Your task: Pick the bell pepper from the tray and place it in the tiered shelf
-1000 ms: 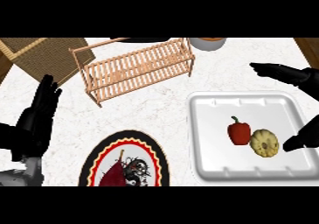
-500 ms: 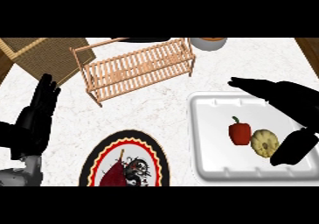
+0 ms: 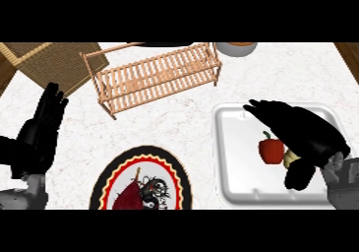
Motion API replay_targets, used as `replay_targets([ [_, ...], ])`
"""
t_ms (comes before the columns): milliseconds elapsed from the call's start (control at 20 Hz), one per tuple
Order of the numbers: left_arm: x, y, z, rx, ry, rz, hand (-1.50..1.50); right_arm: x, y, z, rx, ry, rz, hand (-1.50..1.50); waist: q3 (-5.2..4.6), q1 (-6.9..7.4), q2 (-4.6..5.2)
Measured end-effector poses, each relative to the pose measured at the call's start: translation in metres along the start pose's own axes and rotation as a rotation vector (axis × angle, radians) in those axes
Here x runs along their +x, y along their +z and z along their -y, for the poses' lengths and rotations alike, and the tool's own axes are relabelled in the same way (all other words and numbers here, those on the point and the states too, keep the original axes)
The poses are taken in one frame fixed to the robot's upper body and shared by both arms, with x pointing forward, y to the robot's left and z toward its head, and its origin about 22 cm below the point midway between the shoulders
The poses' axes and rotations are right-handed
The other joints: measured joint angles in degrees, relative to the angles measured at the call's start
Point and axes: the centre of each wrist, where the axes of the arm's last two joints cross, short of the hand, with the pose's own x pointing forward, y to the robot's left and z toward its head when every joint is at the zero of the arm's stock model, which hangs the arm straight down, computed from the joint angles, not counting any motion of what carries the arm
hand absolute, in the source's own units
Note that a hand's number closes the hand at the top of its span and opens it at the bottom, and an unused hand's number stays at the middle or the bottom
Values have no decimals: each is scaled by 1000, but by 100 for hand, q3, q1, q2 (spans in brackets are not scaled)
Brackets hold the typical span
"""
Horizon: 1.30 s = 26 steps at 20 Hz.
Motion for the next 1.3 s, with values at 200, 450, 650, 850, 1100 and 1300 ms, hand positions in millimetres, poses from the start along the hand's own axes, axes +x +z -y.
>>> replay_targets([
  [200,2,0,3,-2,2,1,0,-3,-10,-13,16,66,-83,-150,0,-1,1],
  [450,-1,5,4,-4,3,-2,0,-17,-24,-28,11,61,-101,-150,3,-1,2],
  [650,2,9,5,-2,-2,6,0,-26,-28,-40,17,48,-103,-150,3,-6,0],
  [850,4,5,6,1,-2,8,0,-40,-35,-47,26,52,-102,-150,2,-8,1],
  [1100,-5,4,2,3,-6,10,0,-46,-41,-61,35,52,-101,-150,2,-13,2],
  [1300,1,0,1,2,-5,8,0,-54,-44,-68,19,41,-84,-150,1,-15,1],
])
